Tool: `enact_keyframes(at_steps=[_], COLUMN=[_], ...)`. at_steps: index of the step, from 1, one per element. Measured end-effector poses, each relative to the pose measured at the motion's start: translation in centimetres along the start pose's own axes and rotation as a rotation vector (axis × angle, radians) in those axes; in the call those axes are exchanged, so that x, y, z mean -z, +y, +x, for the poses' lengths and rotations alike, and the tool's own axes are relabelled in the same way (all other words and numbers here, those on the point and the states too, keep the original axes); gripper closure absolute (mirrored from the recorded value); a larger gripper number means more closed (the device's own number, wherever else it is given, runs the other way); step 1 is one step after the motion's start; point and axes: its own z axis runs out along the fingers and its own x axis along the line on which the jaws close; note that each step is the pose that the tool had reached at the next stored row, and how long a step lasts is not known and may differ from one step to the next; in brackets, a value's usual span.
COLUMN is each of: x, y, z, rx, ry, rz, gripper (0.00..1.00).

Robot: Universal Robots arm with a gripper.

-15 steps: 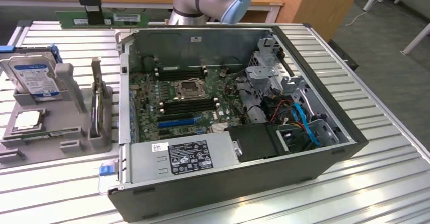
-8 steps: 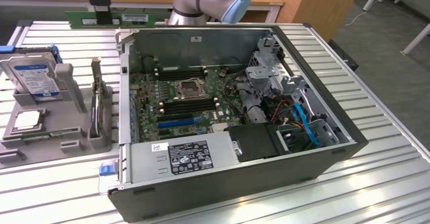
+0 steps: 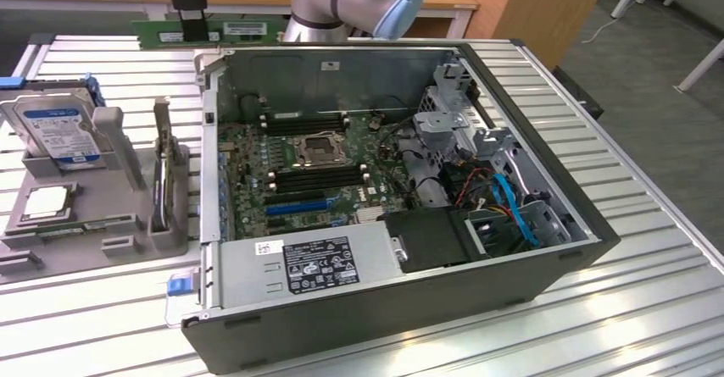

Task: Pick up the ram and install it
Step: 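Pick up the ram and move it above insertion slot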

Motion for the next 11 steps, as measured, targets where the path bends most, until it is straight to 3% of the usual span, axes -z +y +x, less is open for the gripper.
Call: enact_keyframes(at_steps=[2,3,11], x=[0.01,0.01,0.02], y=[-0.85,-2.21,-5.68], z=[0.1,0.2,0.6], rx=[0.0,0.0,0.0], ry=[0.0001,-0.0001,0.0], rz=[-0.0002,-0.0002,-0.0004], gripper=[0.86,0.86,0.86])
